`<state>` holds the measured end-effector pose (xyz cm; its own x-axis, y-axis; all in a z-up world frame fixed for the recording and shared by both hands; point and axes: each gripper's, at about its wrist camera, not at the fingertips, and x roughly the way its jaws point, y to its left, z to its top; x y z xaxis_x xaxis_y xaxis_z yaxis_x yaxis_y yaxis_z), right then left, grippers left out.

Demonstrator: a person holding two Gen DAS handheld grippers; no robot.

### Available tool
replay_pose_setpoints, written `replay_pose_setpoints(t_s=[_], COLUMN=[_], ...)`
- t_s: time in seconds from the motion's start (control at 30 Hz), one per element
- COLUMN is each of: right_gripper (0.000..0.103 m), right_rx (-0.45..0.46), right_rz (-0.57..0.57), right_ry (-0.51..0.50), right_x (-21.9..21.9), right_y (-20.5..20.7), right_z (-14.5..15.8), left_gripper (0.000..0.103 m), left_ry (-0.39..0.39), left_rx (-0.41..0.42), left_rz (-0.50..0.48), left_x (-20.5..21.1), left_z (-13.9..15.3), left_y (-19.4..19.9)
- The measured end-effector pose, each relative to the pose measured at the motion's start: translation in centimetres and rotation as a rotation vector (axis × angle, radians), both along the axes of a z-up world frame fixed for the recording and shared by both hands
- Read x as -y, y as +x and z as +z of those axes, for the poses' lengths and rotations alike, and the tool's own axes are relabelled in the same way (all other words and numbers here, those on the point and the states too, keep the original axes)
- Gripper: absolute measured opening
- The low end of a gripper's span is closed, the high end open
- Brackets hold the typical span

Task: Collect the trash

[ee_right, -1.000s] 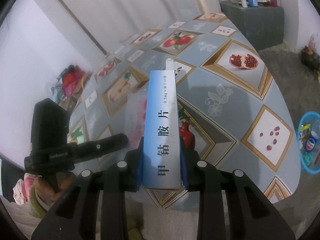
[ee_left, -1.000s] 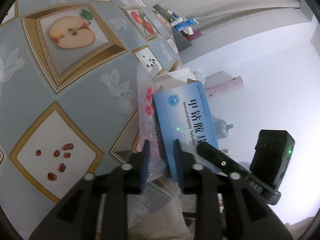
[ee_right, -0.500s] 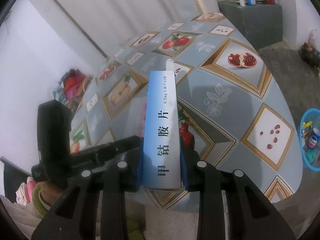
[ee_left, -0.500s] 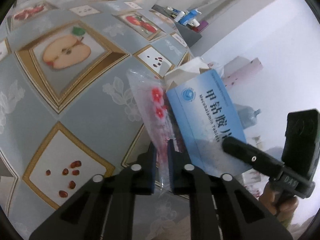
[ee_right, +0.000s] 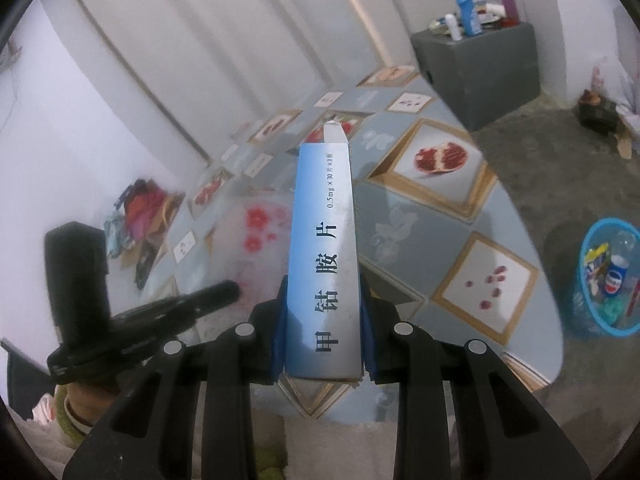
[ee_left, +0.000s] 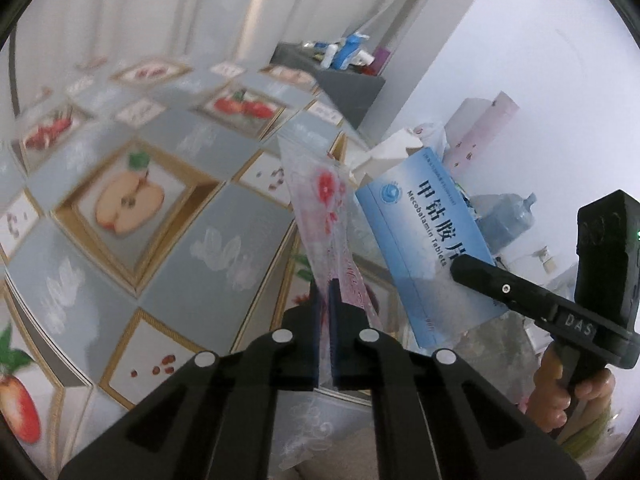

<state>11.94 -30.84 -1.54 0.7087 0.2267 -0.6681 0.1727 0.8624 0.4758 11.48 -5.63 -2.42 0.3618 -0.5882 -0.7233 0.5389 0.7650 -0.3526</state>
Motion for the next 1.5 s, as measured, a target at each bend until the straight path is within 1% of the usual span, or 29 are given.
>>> replay_pose_setpoints(t_s=[0.1,0.2,0.33,0.4,0.5,0.6,0.63,0.67,0.73,0.77,0.8,0.83,0.87,0.93,1.03,1.13,1.2,1.23,1.27,1.3,1.33,1.37,1.4,1.47,1.5], right_gripper=[0.028,0.028,0.028,0.028,0.028,0.028,0.028,0.028,0.028,0.028,0.028,0.028,0.028,0.028,0.028,0.030,0.032,0.037,0.043,0.056,0.058,0.058,0.058,0.058,0.058], right_rx=[0.033,0.064,0.100,0.113,0.125,0.113,0.099,0.090,0.053,0.037,0.020,-0.002,-0.018,-0.059,-0.108,-0.155,-0.161,-0.174,-0.206,-0.226,-0.241,-0.252,-0.255,-0.235,-0.228], right_rz=[-0.040,-0.097,-0.193,-0.248,-0.361,-0.496,-0.556,-0.591,-0.687,-0.715,-0.749,-0.788,-0.807,-0.870,-0.928,-0.971,-0.991,-0.980,-0.979,-0.987,-0.996,-0.999,-1.002,-0.998,-0.993], right_ry=[0.003,0.014,0.016,0.015,0.010,0.010,0.009,0.014,0.042,0.054,0.074,0.107,0.125,0.169,0.239,0.276,0.321,0.331,0.356,0.387,0.418,0.427,0.431,0.431,0.422], right_x=[1.0,2.8,6.1,7.8,11.2,14.8,16.3,17.2,19.9,20.9,22.1,23.7,24.6,27.1,30.5,33.2,35.1,35.9,36.7,37.2,37.5,37.6,37.5,37.0,36.6], right_y=[-1.3,-2.8,-5.5,-6.8,-9.5,-12.2,-13.3,-13.8,-15.0,-15.4,-15.8,-16.0,-16.0,-15.9,-15.2,-14.4,-13.7,-13.1,-12.5,-12.0,-11.9,-11.9,-11.9,-12.4,-12.9], right_z=[0.5,0.7,1.1,1.2,1.0,0.3,-0.3,-0.7,-2.4,-3.2,-4.2,-5.7,-6.7,-9.4,-13.1,-15.8,-18.3,-19.5,-21.1,-22.1,-23.2,-23.5,-23.6,-23.2,-22.8], left_gripper=[0.003,0.003,0.003,0.003,0.003,0.003,0.003,0.003,0.003,0.004,0.004,0.004,0.004,0.004,0.004,0.005,0.016,0.042,0.058,0.060,0.062,0.068,0.071,0.073,0.073], left_ry=[0.025,0.039,0.045,0.041,0.047,0.056,0.066,0.073,0.109,0.124,0.157,0.184,0.224,0.305,0.377,0.437,0.467,0.500,0.523,0.533,0.534,0.535,0.528,0.507,0.499], left_rx=[0.048,0.079,0.131,0.149,0.168,0.152,0.135,0.122,0.081,0.062,0.049,0.055,0.066,0.059,0.028,0.027,0.005,-0.009,-0.012,0.007,0.022,0.032,0.029,0.035,0.051], left_rz=[-0.027,-0.060,-0.136,-0.192,-0.283,-0.378,-0.423,-0.452,-0.512,-0.536,-0.565,-0.575,-0.597,-0.643,-0.677,-0.681,-0.678,-0.669,-0.656,-0.632,-0.620,-0.610,-0.608,-0.611,-0.615], left_x=[1.2,2.9,6.5,9.4,14.1,19.3,22.1,23.9,28.8,30.6,33.3,35.0,37.5,42.1,47.2,51.2,53.0,53.7,54.0,54.2,54.3,54.2,54.0,53.3,53.0], left_z=[1.2,2.4,4.3,5.2,6.0,6.1,5.8,5.5,4.2,3.5,2.5,1.7,0.4,-2.7,-7.0,-10.5,-12.8,-14.0,-14.7,-15.1,-15.3,-15.2,-15.0,-14.3,-13.7], left_y=[-0.4,-0.6,-1.3,-1.6,-2.1,-2.5,-2.5,-2.7,-2.8,-2.8,-2.9,-2.9,-3.1,-3.2,-2.6,-1.7,-0.9,-0.5,-0.4,-0.1,0.0,0.1,0.2,0.4,0.4])
